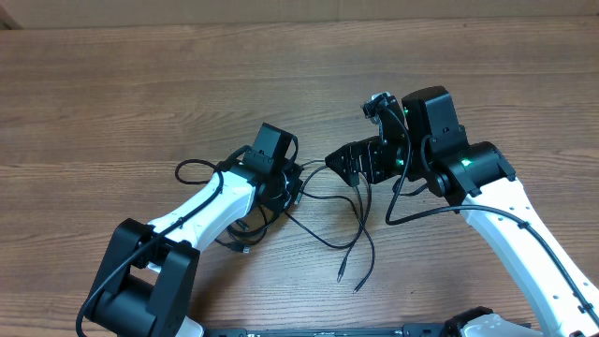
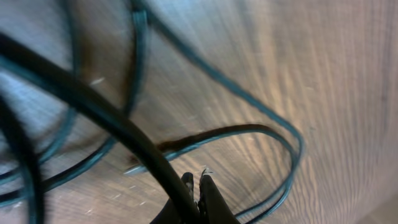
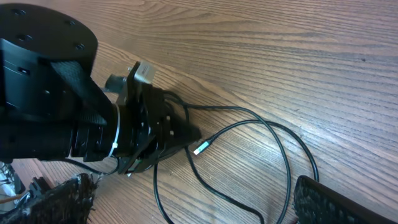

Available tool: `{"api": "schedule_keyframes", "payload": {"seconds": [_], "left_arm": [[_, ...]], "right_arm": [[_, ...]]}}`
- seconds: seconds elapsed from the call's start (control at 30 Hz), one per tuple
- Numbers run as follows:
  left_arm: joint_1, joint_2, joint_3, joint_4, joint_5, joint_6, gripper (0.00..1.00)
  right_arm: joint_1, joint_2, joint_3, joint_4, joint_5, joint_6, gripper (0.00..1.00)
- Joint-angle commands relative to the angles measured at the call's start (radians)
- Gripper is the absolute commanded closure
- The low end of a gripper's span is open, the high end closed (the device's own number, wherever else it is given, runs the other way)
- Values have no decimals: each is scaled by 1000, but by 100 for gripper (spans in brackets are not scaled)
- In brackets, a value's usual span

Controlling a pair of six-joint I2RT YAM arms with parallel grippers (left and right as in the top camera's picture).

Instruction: Untangle cables

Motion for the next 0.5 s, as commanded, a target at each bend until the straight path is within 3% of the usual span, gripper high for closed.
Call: {"api": "schedule_keyframes", "payload": {"seconds": [0.0, 0.2, 0.47], "left_arm": [[9, -6, -2, 63, 27, 209, 96], [29, -55, 10, 103, 102, 468, 96], [81, -215, 10, -2, 115, 631, 95]], "right_arm": [[-3, 4, 18, 3, 10, 5, 0], [-3, 4, 18, 3, 10, 5, 0], [-3, 4, 18, 3, 10, 5, 0]]}}
